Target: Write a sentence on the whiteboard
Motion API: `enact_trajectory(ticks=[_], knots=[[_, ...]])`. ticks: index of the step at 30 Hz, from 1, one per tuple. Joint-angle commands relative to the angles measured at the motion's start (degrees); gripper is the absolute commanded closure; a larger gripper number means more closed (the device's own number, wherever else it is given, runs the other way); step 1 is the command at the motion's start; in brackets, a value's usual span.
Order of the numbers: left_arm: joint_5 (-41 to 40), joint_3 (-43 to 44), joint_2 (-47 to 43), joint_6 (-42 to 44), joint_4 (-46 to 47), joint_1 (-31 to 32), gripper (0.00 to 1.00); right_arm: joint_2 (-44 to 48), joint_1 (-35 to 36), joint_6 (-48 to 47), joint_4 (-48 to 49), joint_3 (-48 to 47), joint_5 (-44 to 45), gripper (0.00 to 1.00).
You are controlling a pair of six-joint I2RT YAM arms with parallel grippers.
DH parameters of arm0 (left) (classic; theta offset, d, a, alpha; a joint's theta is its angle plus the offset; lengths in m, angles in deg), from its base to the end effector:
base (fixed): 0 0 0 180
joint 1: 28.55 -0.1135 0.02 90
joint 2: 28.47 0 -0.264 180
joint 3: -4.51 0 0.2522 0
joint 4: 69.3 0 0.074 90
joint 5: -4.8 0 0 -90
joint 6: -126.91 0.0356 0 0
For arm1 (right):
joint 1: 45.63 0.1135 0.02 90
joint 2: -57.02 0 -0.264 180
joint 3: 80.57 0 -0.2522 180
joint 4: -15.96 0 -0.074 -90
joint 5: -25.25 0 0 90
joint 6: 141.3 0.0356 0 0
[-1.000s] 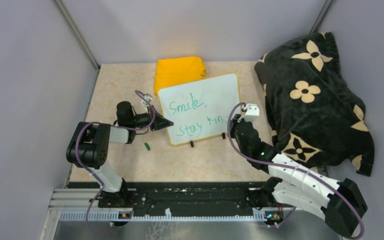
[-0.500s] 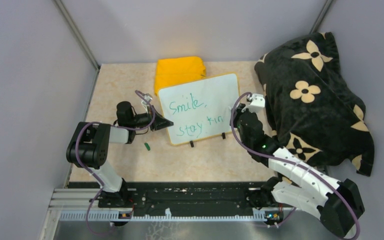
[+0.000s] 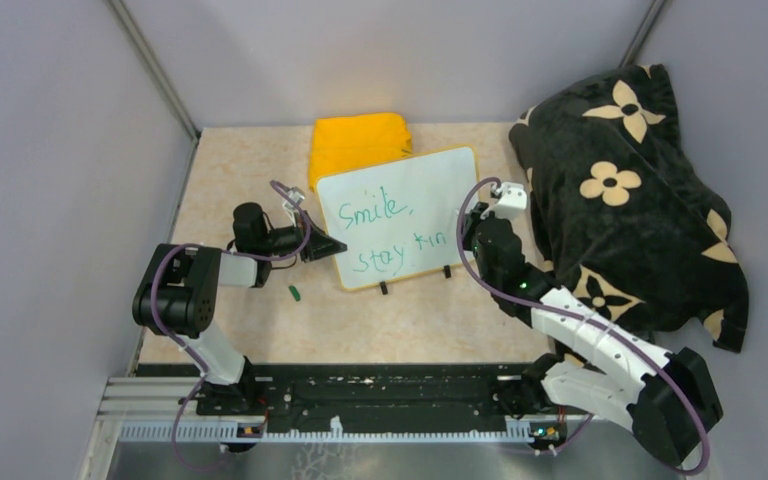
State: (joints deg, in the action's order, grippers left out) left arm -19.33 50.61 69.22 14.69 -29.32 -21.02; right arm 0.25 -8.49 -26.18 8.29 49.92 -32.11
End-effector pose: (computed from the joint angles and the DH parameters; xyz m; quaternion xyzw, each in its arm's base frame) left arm 0.2919 -0.0714 0.1597 0.2576 0.6890 -0.5434 0.4045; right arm 0.1917 0.1211 0.2757 0.0906 0.7748 0.1115 0.6157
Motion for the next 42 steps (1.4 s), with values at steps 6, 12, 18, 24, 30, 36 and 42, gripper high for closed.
enact_trajectory(ticks=[6,12,18,24,30,36,42], knots=[[-3.9,0.0,1.0,3.1,-5.0,1.0,1.0,-1.0,-1.6,1.2,2.6,-0.9,-1.3,1.0],[-4.0,0.0,1.0,3.2,-5.1,1.0,1.0,-0.5,-1.8,2.1,1.7,0.7,-1.5,1.0],[-4.2,0.0,0.9,3.3,-5.2,1.0,1.0,0.7,-1.8,3.4,0.2,3.2,-1.3,1.0],[-4.1,0.1,1.0,3.3,-5.3,1.0,1.0,1.8,-1.7,4.7,-1.1,5.5,-1.7,1.0],[-4.2,0.1,1.0,3.3,-5.3,1.0,1.0,2.4,-1.8,5.7,-1.6,7.2,-2.1,1.0],[-4.2,0.1,1.1,3.4,-5.4,1.1,1.0,2.6,-1.8,5.7,-1.6,7.3,-1.9,1.0],[-4.2,0.1,1.0,3.5,-5.5,1.1,1.0,1.5,-1.7,4.8,-1.0,5.0,-1.2,1.0]])
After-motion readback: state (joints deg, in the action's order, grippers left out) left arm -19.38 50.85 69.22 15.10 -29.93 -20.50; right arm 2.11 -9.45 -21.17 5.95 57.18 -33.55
